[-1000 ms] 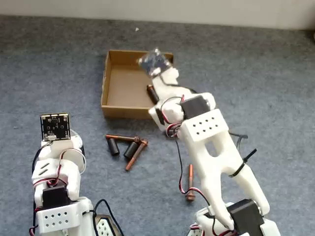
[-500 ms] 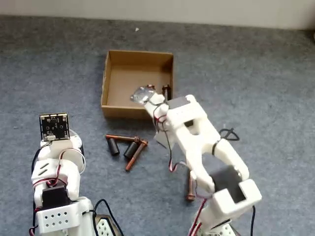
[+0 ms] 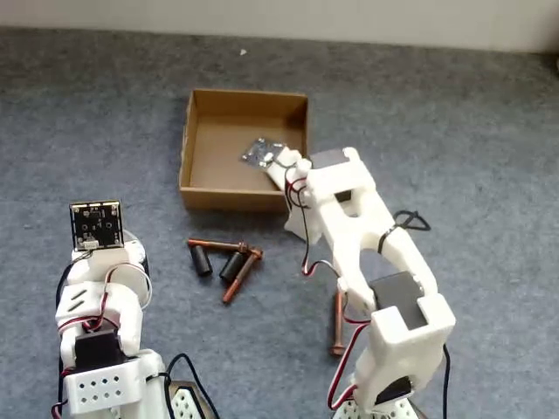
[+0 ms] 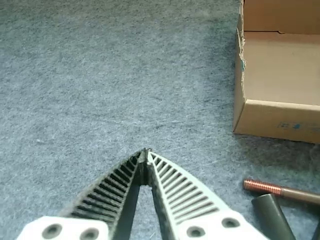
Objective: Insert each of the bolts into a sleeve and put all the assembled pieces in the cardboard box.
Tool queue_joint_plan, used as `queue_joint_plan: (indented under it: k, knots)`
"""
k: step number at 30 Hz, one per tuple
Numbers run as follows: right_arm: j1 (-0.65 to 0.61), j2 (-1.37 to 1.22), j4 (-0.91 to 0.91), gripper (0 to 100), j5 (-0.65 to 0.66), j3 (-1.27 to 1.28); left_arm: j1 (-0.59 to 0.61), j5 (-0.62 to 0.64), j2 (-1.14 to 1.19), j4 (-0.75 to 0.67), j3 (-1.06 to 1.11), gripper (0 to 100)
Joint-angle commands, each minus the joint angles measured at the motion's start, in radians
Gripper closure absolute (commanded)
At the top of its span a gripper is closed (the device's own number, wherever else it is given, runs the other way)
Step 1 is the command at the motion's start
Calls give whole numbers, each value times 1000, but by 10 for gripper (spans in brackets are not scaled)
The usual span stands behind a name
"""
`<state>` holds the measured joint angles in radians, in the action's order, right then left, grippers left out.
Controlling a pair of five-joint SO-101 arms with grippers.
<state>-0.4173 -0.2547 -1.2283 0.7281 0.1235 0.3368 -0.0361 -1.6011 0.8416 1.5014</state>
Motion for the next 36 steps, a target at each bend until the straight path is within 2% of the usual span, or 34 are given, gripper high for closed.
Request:
queue_joint_plan:
  k: [1,7,14,23,25,32,36]
  knots:
    - [21,4,-19,855,12,-68,12,-6,-7,-20,-2,994]
    - [16,-64,-21,769,12,-74,10,-6,-7,-20,-1,994]
    - [18,-71,-19,766,28,-116,10,-6,-7,-20,-1,994]
    - [4,-127,120,768,48,-58,8,-6,-7,-20,-1,994]
    - [4,-163,120,792,49,-58,8,-6,-7,-20,-1,994]
    - [4,-188,88,982,51,-56,7,-6,-7,-20,-1,994]
    - [-10,-94,-15,992,46,-58,7,-6,-7,-20,-1,994]
